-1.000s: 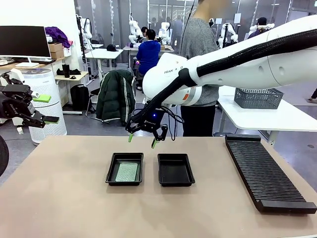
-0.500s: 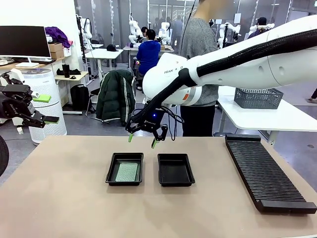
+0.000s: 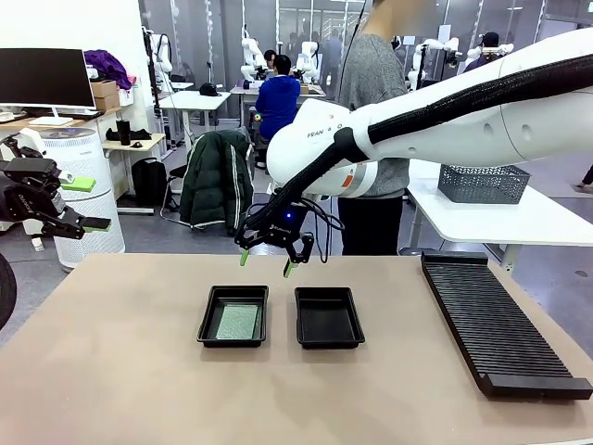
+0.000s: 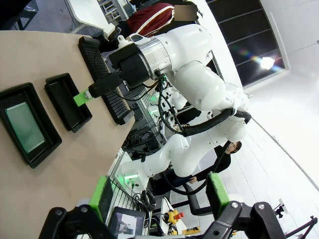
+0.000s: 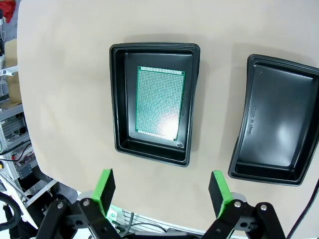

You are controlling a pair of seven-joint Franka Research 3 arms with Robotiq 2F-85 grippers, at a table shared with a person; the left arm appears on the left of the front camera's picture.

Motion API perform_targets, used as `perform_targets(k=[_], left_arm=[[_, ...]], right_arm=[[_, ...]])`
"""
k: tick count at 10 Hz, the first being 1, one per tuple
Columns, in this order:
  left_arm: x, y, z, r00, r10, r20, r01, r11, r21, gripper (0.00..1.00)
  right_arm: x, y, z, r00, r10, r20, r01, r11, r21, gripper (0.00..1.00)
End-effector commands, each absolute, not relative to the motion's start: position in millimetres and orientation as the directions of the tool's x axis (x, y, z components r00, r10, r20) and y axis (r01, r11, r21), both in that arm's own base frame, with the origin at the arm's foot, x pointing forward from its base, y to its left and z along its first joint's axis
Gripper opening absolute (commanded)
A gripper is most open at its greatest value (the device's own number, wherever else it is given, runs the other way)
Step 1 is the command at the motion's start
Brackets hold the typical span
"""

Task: Inspect and transfer BCBs to ESD trays.
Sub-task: Pick up the ESD tray and place it on the left side of the table.

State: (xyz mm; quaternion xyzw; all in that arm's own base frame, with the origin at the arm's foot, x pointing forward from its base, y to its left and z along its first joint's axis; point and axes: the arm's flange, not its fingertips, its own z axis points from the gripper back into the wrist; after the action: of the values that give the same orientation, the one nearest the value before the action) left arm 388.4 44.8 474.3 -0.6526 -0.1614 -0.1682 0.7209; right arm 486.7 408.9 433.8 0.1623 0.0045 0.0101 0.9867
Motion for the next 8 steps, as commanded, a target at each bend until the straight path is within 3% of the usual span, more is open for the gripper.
perform_targets(k=[1, 8], left_arm=[[395.0, 36.9, 478.6, 0.897, -0.030, 0.440, 0.439, 0.152, -0.885, 1.00], [449.4, -39.5, 498.3, 0.955, -0.051, 0.292, 0.262, 0.603, -0.754, 1.00]], right_arm=[[478.5, 398.0, 442.7, 1.000, 0.000, 0.016, -0.005, 0.943, 0.332, 1.00], [442.3, 338.2, 458.6, 0.990, -0.117, 0.077, 0.067, 0.880, 0.469, 1.00]])
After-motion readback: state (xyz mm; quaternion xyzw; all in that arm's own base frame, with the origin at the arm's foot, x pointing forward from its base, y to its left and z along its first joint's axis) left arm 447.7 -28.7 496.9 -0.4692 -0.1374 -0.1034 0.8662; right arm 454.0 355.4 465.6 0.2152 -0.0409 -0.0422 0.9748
